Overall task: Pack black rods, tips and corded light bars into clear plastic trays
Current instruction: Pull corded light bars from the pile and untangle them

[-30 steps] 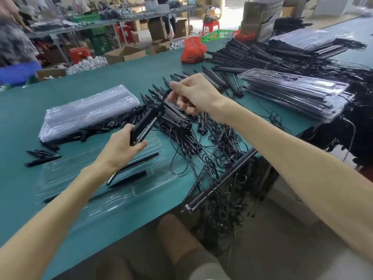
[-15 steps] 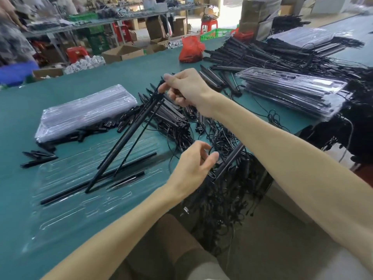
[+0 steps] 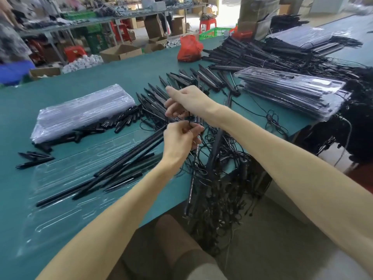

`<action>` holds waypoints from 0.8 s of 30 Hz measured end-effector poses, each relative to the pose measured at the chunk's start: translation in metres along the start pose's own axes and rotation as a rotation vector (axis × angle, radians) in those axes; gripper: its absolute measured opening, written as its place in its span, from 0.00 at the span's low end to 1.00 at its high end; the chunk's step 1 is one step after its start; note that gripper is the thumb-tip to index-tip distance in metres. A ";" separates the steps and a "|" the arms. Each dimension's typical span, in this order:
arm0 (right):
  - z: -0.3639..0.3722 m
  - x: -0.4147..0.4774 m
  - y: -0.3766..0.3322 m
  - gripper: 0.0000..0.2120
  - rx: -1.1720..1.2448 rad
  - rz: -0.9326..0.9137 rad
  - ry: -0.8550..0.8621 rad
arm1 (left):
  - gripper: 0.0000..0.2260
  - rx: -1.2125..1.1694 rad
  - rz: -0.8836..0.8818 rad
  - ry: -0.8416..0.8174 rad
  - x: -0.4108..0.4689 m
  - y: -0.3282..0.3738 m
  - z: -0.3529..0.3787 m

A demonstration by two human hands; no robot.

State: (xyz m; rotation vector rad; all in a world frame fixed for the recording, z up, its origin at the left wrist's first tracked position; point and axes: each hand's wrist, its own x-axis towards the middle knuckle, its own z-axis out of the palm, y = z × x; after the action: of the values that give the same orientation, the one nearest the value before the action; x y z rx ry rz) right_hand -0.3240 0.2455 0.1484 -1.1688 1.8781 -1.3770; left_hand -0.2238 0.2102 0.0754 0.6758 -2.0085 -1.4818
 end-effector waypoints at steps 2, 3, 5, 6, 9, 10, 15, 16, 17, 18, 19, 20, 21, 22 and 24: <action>-0.006 -0.004 0.011 0.29 0.009 0.024 0.018 | 0.03 -0.070 -0.004 0.031 0.006 0.000 -0.006; -0.010 -0.006 0.016 0.30 0.026 0.032 0.034 | 0.03 -0.102 -0.009 0.046 0.009 -0.001 -0.009; -0.016 -0.013 0.024 0.31 0.037 0.030 0.093 | 0.02 -0.160 -0.021 0.064 0.015 0.000 -0.014; -0.018 -0.018 0.028 0.30 -0.009 -0.003 0.139 | 0.02 -0.178 -0.023 0.071 0.018 0.000 -0.016; -0.018 -0.039 0.044 0.17 -0.249 -0.251 0.350 | 0.03 -0.209 -0.029 0.107 0.030 0.003 -0.022; -0.016 -0.048 0.050 0.13 -0.271 -0.309 0.421 | 0.03 -0.225 -0.035 0.118 0.034 0.003 -0.024; -0.005 -0.086 0.079 0.16 -0.280 -0.089 0.502 | 0.05 -0.275 -0.088 0.124 0.043 0.000 -0.026; -0.001 -0.092 0.084 0.21 -0.273 -0.007 0.437 | 0.05 -0.285 -0.096 0.123 0.043 -0.001 -0.025; 0.003 -0.097 0.087 0.28 -0.260 0.055 0.377 | 0.06 -0.294 -0.104 0.122 0.043 -0.002 -0.024; 0.007 -0.101 0.091 0.34 -0.254 0.092 0.332 | 0.06 -0.303 -0.110 0.122 0.043 -0.003 -0.023; 0.011 -0.103 0.094 0.39 -0.261 0.108 0.299 | 0.05 -0.310 -0.115 0.122 0.043 -0.003 -0.022; 0.014 -0.103 0.097 0.42 -0.281 0.120 0.272 | 0.04 -0.317 -0.119 0.122 0.044 -0.004 -0.022; 0.016 -0.101 0.099 0.44 -0.303 0.132 0.253 | 0.04 -0.320 -0.123 0.123 0.044 -0.004 -0.021; 0.017 -0.099 0.101 0.45 -0.314 0.143 0.251 | 0.04 -0.321 -0.125 0.122 0.044 -0.004 -0.021; 0.017 -0.094 0.101 0.43 -0.275 0.151 0.291 | 0.04 -0.326 -0.124 0.122 0.044 -0.004 -0.022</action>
State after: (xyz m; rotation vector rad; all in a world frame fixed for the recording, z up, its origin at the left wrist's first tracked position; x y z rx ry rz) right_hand -0.2983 0.3299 0.0411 -0.9640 2.3706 -1.2902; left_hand -0.2404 0.1641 0.0828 0.7409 -1.6095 -1.7451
